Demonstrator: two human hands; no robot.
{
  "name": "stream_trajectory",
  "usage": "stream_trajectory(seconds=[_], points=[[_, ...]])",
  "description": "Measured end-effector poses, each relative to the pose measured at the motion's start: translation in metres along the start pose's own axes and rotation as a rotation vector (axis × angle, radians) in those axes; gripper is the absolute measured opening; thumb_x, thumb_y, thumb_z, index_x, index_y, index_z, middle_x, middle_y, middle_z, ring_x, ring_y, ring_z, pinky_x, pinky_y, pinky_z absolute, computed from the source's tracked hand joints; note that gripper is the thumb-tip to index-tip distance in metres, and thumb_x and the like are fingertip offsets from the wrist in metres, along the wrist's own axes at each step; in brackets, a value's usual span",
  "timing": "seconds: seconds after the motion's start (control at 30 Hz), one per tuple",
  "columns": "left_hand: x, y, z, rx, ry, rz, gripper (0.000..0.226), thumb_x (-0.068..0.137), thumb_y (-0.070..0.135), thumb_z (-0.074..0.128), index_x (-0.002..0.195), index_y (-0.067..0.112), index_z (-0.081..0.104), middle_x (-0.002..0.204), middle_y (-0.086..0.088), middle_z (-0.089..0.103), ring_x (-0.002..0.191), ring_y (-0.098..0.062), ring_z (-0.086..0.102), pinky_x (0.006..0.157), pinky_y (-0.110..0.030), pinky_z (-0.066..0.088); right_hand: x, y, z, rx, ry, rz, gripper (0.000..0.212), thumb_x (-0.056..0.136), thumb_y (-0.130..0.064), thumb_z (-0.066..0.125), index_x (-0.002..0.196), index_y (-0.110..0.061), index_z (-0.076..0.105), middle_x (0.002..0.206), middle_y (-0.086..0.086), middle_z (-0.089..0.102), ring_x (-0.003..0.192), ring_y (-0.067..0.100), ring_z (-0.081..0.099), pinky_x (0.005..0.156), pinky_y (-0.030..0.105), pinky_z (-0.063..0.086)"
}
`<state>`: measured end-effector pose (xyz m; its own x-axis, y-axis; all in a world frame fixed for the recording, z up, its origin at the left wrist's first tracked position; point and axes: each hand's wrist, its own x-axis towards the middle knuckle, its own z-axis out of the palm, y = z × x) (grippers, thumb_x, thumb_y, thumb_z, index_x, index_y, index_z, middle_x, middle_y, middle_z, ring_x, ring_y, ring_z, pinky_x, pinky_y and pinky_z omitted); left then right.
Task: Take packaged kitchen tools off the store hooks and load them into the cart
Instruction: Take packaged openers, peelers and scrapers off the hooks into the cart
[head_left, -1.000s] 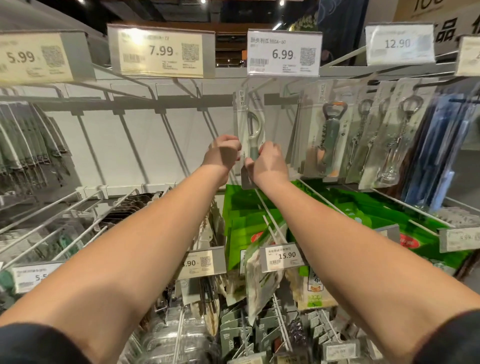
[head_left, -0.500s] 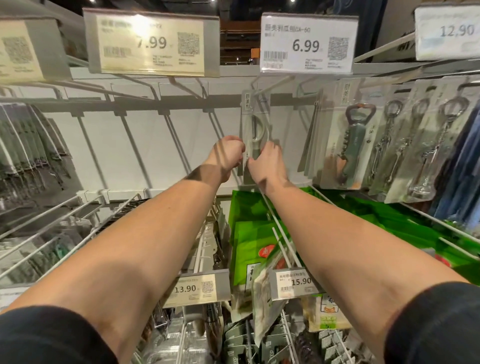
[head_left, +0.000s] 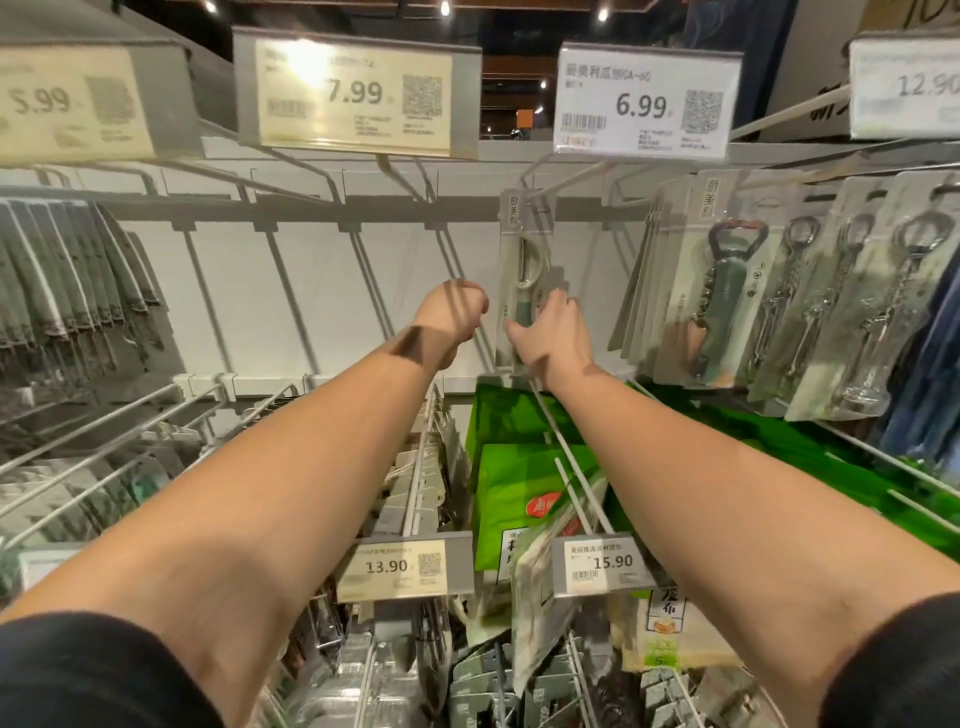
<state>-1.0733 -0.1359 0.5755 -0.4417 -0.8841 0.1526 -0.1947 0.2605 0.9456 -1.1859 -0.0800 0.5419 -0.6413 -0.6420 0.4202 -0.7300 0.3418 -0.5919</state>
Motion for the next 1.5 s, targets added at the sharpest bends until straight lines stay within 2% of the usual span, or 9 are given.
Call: stream_trajectory(seconds=[0.23, 0.33, 0.53, 0.67, 0.87, 0.97, 1.07, 1.33, 1.5], points=[[-0.091, -0.005, -0.066, -0.068, 0.049, 0.062, 0.024, 0.090, 0.008, 0.055, 0.112, 0.012, 0.063, 0.098, -0.012, 0.065, 0.084, -0.021, 0.059, 0.078, -0.030, 0.048, -0.064, -0.023, -0.047, 0.075, -0.117, -0.025, 0.042, 0.092, -0.033, 0.064, 0.128, -0.016, 0.050, 0.127, 0.006, 0.049, 0.115, 0.032, 0.056, 0.091, 0.034, 0.042], [-0.160, -0.014, -0.118, -0.030, 0.120, 0.122, 0.023, 0.092, 0.004, 0.051, 0.104, 0.016, 0.066, 0.116, -0.011, 0.071, 0.097, -0.023, 0.068, 0.092, -0.034, 0.052, -0.118, -0.051, -0.070, 0.053, -0.183, -0.182, 0.051, 0.093, -0.032, 0.058, 0.140, -0.011, 0.050, 0.142, 0.013, 0.052, 0.127, 0.030, 0.053, 0.099, 0.032, 0.041], [-0.317, -0.072, -0.236, 0.181, 0.377, 0.009, 0.018, 0.079, 0.021, 0.060, 0.087, 0.031, 0.073, 0.095, 0.007, 0.075, 0.095, -0.022, 0.071, 0.095, -0.040, 0.055, -0.250, -0.135, -0.046, 0.130, -0.336, -0.514, 0.050, 0.095, -0.035, 0.056, 0.142, -0.019, 0.051, 0.143, 0.007, 0.051, 0.131, 0.022, 0.049, 0.108, 0.031, 0.036], [-0.413, -0.130, -0.302, 0.550, 0.472, -0.200, 0.020, 0.093, 0.017, 0.058, 0.107, 0.025, 0.070, 0.100, 0.001, 0.068, 0.090, -0.015, 0.059, 0.079, -0.022, 0.045, -0.346, -0.194, 0.006, 0.147, -0.562, -0.757, 0.052, 0.096, -0.034, 0.056, 0.145, -0.018, 0.048, 0.144, 0.004, 0.050, 0.132, 0.022, 0.048, 0.103, 0.028, 0.037], [-0.551, -0.237, -0.372, 0.831, 0.442, -0.634, 0.027, 0.098, 0.025, 0.052, 0.120, 0.014, 0.065, 0.123, -0.009, 0.061, 0.112, -0.030, 0.060, 0.082, -0.031, 0.042, -0.487, -0.243, 0.120, 0.062, -1.006, -0.998, 0.048, 0.097, -0.033, 0.055, 0.141, -0.013, 0.054, 0.139, 0.010, 0.056, 0.128, 0.025, 0.051, 0.101, 0.029, 0.038], [-0.603, -0.282, -0.389, 0.812, 0.422, -0.820, 0.028, 0.098, 0.023, 0.049, 0.118, 0.013, 0.067, 0.116, -0.014, 0.067, 0.101, -0.032, 0.065, 0.072, -0.031, 0.040, -0.546, -0.255, 0.170, -0.020, -1.194, -1.050, 0.044, 0.097, -0.033, 0.054, 0.136, -0.012, 0.058, 0.135, 0.012, 0.058, 0.121, 0.030, 0.055, 0.097, 0.035, 0.046], [-0.640, -0.325, -0.407, 0.773, 0.415, -0.986, 0.027, 0.099, 0.028, 0.050, 0.117, 0.017, 0.066, 0.118, -0.013, 0.066, 0.108, -0.032, 0.064, 0.084, -0.033, 0.050, -0.598, -0.263, 0.218, -0.044, -1.321, -1.055, 0.041, 0.097, -0.031, 0.054, 0.132, -0.011, 0.060, 0.128, 0.013, 0.061, 0.114, 0.033, 0.059, 0.089, 0.037, 0.050], [-0.677, -0.430, -0.491, 0.588, 0.474, -1.144, 0.023, 0.099, 0.020, 0.051, 0.117, 0.013, 0.065, 0.125, -0.007, 0.061, 0.116, -0.026, 0.059, 0.089, -0.027, 0.042, -0.693, -0.310, 0.355, -0.130, -1.627, -0.975, 0.035, 0.101, -0.026, 0.051, 0.122, -0.002, 0.064, 0.115, 0.017, 0.067, 0.105, 0.031, 0.064, 0.090, 0.038, 0.050], [-0.681, -0.481, -0.555, 0.491, 0.476, -1.261, 0.027, 0.100, 0.023, 0.050, 0.120, 0.012, 0.065, 0.124, -0.012, 0.064, 0.111, -0.031, 0.062, 0.088, -0.032, 0.047, -0.736, -0.349, 0.427, -0.236, -1.842, -0.923, 0.016, 0.085, -0.013, 0.070, 0.089, 0.003, 0.071, 0.095, 0.021, 0.070, 0.090, 0.033, 0.071, 0.074, 0.030, 0.056]])
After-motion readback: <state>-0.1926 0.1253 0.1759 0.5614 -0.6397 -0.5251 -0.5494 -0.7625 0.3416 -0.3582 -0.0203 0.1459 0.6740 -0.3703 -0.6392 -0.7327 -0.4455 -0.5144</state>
